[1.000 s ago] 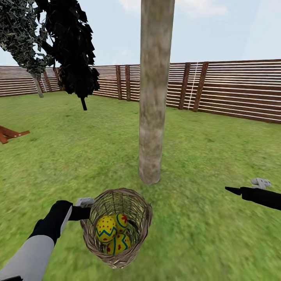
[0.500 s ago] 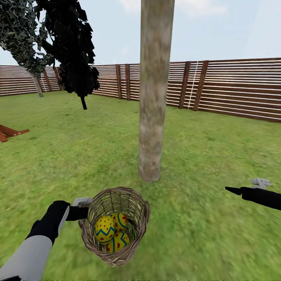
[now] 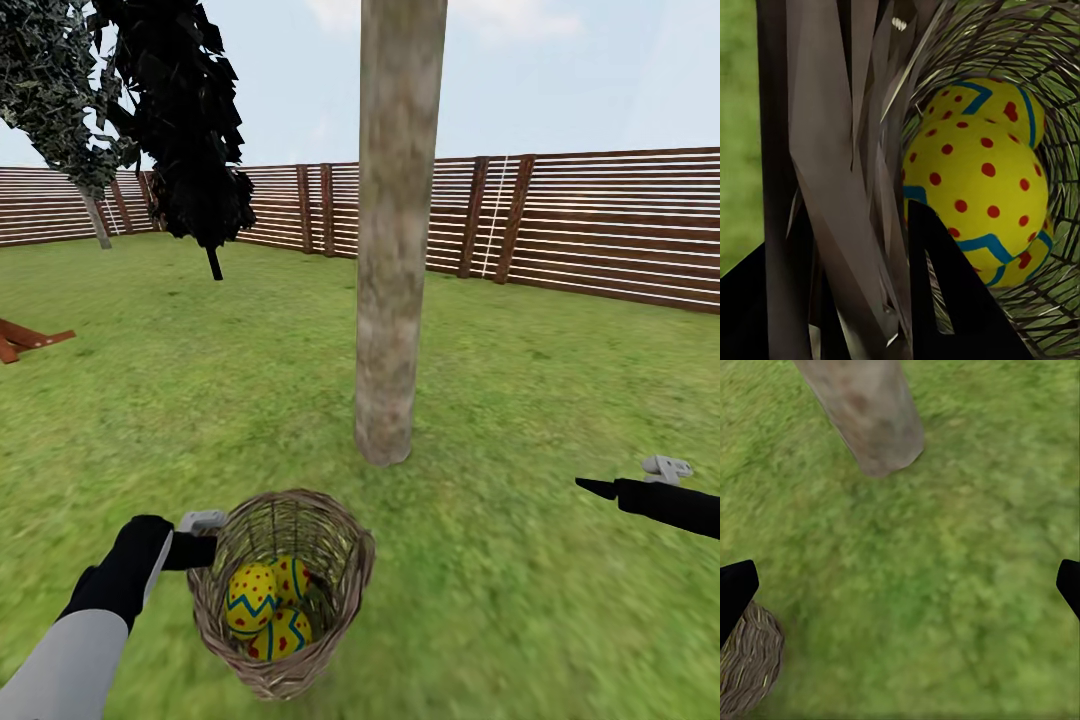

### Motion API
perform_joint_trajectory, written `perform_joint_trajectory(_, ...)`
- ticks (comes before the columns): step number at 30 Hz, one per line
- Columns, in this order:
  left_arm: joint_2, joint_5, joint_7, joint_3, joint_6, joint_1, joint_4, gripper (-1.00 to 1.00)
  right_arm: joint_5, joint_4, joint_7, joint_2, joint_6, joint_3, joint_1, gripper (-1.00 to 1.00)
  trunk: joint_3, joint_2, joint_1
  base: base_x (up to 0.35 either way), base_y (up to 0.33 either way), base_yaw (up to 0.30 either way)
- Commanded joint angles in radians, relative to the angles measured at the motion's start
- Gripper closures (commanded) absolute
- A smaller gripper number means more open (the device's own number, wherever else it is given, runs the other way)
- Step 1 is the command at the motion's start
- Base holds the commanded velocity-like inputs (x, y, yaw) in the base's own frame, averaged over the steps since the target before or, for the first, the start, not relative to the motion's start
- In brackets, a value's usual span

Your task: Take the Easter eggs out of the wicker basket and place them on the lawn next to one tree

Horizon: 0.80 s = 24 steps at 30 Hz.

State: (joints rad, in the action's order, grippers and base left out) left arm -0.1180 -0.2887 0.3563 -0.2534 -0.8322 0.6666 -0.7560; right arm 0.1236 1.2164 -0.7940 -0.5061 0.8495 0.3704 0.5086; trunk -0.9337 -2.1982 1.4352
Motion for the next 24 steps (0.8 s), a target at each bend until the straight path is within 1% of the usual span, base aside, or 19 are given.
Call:
perform_joint_trajectory(1, 0.001, -0.005, 0.009, -0.003, -0.009, 0.001, -0.007, 1.00, 0.007, 0.000, 0.001, 0.000, 0.007, 0.001, 0.001, -1.00, -0.001, 0.000, 0.000, 0.000, 0.000, 0.000)
perform_joint_trajectory(3, 0.002, -0.011, 0.008, -0.002, -0.016, 0.001, -0.018, 1.00, 0.007, 0.000, 0.001, 0.000, 0.008, 0.001, 0.001, -1.00, -0.001, 0.000, 0.000, 0.000, 0.000, 0.000)
perform_joint_trajectory(4, 0.003, 0.063, 0.007, -0.001, -0.140, 0.001, -0.019, 1.00, 0.007, -0.001, 0.001, 0.000, 0.007, 0.001, 0.001, -1.00, -0.001, 0.000, 0.000, 0.000, 0.000, 0.000)
perform_joint_trajectory(6, 0.004, 0.063, -0.010, 0.001, -0.140, 0.001, -0.018, 1.00, 0.007, -0.002, 0.001, 0.000, 0.007, 0.001, 0.001, -1.00, -0.001, 0.000, 0.000, 0.000, 0.000, 0.000)
perform_joint_trajectory(8, 0.006, 0.065, -0.061, 0.002, -0.141, 0.001, -0.018, 1.00, 0.007, -0.003, 0.001, 0.000, 0.007, 0.001, 0.001, -1.00, -0.001, 0.000, 0.000, 0.000, 0.000, 0.000)
perform_joint_trajectory(9, 0.006, 0.066, -0.070, 0.001, -0.140, 0.001, -0.018, 1.00, 0.007, -0.003, 0.001, 0.000, 0.007, 0.001, 0.001, -1.00, -0.001, 0.000, 0.000, 0.000, 0.000, 0.000)
perform_joint_trajectory(24, 0.006, 0.066, -0.076, 0.000, -0.140, 0.001, -0.018, 1.00, 0.007, -0.005, 0.001, 0.000, 0.007, 0.001, 0.001, -1.00, -0.001, 0.000, 0.000, 0.000, 0.000, 0.000)
